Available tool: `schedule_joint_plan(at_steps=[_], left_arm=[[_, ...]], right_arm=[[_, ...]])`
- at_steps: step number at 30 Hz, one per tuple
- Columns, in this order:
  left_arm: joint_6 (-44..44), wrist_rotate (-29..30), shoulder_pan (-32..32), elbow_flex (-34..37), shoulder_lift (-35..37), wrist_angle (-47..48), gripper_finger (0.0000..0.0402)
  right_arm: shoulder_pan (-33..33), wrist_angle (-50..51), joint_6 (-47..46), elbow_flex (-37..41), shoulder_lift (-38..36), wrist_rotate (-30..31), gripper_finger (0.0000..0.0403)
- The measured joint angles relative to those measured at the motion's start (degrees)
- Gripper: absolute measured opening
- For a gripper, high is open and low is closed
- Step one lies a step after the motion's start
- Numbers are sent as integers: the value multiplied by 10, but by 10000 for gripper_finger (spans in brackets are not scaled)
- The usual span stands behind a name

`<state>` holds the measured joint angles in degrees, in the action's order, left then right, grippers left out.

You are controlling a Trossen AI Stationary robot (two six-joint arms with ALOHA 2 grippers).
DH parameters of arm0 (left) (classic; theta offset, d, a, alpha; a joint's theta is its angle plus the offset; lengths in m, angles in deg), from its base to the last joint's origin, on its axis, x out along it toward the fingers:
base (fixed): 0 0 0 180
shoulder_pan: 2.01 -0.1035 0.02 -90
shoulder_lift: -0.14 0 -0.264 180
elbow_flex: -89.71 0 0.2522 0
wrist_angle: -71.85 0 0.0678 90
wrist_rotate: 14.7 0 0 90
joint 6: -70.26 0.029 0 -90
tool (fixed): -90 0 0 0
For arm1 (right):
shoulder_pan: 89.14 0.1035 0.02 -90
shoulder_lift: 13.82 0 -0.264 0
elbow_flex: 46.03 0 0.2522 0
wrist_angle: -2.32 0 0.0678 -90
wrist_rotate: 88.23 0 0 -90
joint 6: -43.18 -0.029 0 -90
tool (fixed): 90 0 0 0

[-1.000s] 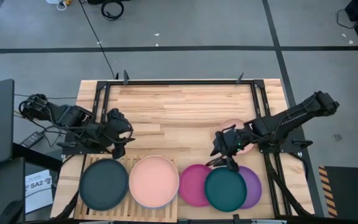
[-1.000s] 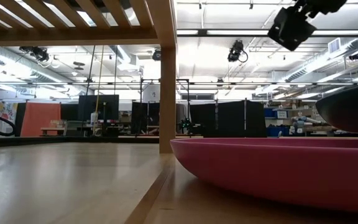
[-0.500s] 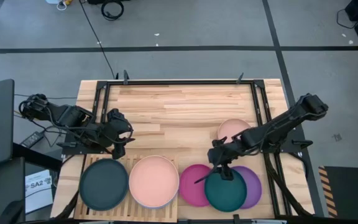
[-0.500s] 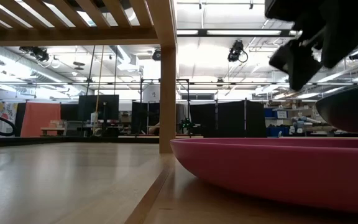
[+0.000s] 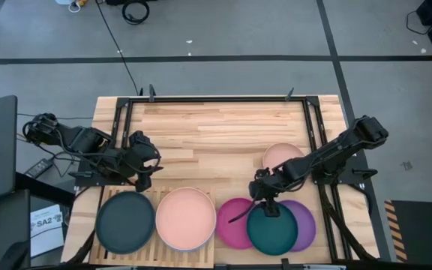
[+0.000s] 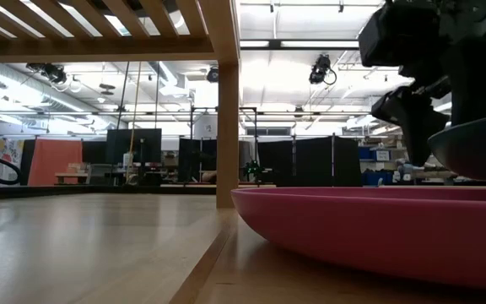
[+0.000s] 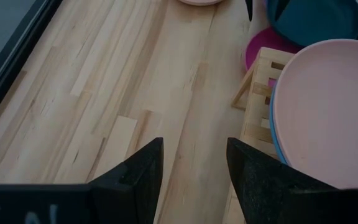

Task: Place and stack plates onto a shelf
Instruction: Stack the dark green plate on top of the dark green plate on the shelf

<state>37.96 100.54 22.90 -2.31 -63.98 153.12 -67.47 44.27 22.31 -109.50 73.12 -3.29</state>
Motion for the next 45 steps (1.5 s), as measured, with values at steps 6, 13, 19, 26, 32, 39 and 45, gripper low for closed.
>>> schedule_joint_plan(at_steps=[6,13,19,26,32,39,45], left_arm=[[0,0,0,0,0,0,183],[0,0,0,0,0,0,183],[0,0,0,0,0,0,183],[0,0,0,0,0,0,183],[0,0,0,0,0,0,183],[0,0,0,0,0,0,183],[0,0,0,0,0,0,183]], right_arm=[[0,12,0,0,7,-7,225],[0,24,0,0,19,-22,188],[0,18,0,0,16,-23,151],[0,19,0,0,16,-24,107],[0,19,0,0,16,-25,74],[0,19,0,0,16,-26,41],[0,19,0,0,16,-29,19]])
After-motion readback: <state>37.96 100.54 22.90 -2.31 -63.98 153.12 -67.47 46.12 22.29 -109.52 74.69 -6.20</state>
